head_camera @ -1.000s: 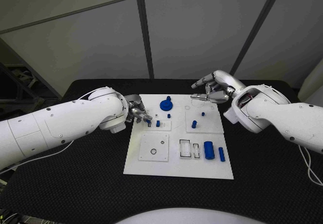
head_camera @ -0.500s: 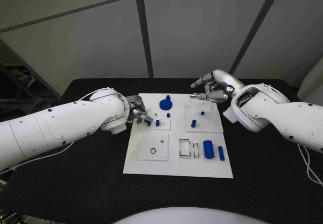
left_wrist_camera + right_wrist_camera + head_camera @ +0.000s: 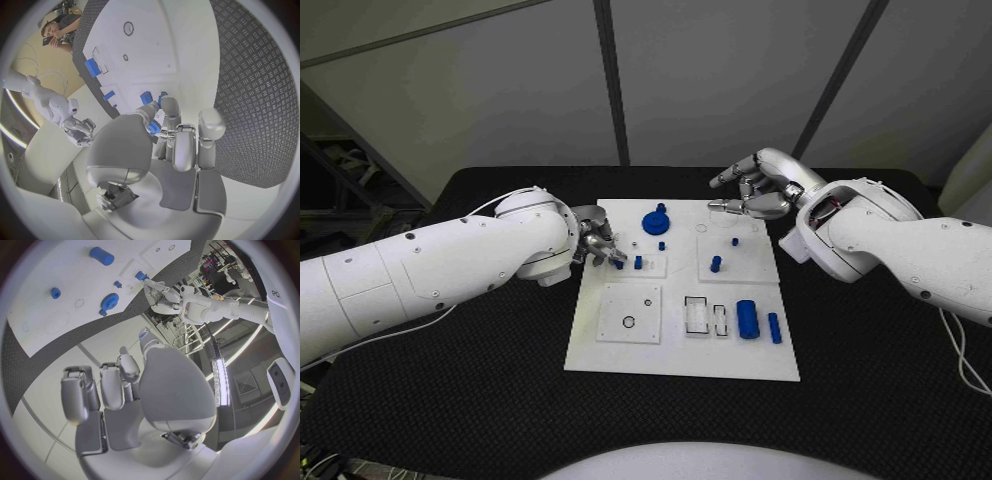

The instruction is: Assemble the parts on the task board

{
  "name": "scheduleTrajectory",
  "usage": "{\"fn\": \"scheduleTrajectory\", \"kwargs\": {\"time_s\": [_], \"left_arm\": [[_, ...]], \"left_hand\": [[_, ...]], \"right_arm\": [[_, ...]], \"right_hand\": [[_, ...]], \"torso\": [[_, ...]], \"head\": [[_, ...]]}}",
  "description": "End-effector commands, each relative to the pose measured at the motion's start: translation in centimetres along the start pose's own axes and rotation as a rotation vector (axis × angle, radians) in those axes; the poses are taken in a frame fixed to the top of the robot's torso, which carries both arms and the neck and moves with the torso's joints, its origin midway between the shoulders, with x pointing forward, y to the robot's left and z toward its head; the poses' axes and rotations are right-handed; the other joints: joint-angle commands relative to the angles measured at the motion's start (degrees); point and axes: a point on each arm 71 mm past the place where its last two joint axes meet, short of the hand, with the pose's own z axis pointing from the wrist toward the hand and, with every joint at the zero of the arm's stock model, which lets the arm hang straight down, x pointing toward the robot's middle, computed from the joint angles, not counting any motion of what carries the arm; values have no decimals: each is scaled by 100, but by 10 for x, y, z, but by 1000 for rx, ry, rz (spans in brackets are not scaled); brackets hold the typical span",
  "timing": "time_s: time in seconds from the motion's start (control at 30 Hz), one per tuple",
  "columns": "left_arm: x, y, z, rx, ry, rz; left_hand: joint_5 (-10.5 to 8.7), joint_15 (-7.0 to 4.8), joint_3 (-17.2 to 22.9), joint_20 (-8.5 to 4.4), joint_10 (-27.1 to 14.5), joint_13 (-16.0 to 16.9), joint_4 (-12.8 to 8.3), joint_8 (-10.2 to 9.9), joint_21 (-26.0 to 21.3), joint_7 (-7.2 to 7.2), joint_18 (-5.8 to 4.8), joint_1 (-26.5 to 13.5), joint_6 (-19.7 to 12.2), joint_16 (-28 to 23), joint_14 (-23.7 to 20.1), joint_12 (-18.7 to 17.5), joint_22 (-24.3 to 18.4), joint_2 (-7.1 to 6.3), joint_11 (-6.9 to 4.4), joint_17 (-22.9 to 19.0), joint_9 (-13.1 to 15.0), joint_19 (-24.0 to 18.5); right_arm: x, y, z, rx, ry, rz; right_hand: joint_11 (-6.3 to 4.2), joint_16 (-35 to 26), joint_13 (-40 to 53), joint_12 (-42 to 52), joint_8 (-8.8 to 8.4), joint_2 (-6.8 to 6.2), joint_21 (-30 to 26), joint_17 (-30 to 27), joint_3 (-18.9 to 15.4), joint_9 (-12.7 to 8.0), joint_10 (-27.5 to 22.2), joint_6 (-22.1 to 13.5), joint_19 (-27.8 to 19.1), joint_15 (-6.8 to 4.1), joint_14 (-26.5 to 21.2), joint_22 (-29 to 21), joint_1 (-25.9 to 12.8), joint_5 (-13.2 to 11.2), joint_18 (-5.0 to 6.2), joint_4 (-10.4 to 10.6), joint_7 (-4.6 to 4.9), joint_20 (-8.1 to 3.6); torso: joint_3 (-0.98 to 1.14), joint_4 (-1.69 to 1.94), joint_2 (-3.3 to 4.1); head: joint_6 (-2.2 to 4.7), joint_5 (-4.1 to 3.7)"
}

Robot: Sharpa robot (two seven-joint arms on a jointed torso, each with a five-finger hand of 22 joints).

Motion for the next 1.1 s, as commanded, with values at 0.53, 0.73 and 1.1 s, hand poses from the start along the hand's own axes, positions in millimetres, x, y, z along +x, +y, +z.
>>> {"fn": "scheduleTrajectory", "kwargs": {"time_s": [0.53, 0.73, 1.1], "left_arm": [[3, -3, 0, -7, 21, 35], [4, -3, 2, -7, 25, 36], [8, -3, 5, -13, 45, 43]], "left_hand": [[9, -25, 786, -9, 244, 5, -771, 31, 2, -35, -60, 9, 0, 23, 435, 3, -8, 59, -33, 755, 413, 22], [-518, -32, 724, -15, 254, 25, -681, 54, -10, -54, -60, -215, 6, 21, 432, 2, -4, 34, -33, 750, 472, 11], [-521, -71, 439, -47, 258, 86, -396, 82, -7, -117, -64, -579, 74, 40, 436, 51, 27, -148, -76, 771, 519, 28]], "right_arm": [[1, 2, 1, -8, 9, -4], [1, 2, 1, -9, 10, -3], [0, 2, 1, -7, 10, -4]], "right_hand": [[-16, -6, 5, 38, -30, 31, -14, 7, 36, -7, 35, 34, 442, -36, 206, 1286, -14, 20, -23, -13, -5, -40], [-16, -6, 5, 38, -30, 31, -14, 7, 36, -7, 35, 34, 442, -36, 206, 1286, -14, 20, -23, -13, -5, -40], [-16, -9, 4, 37, -30, 38, -18, 4, 40, -7, 36, 37, 439, -36, 206, 1282, -18, 21, -22, -12, -6, -41]], "torso": [[3, 3, 2], [6, 0, 1], [3, -2, 1]], "head": [[-48, 6], [-48, 6], [-62, 0]]}}
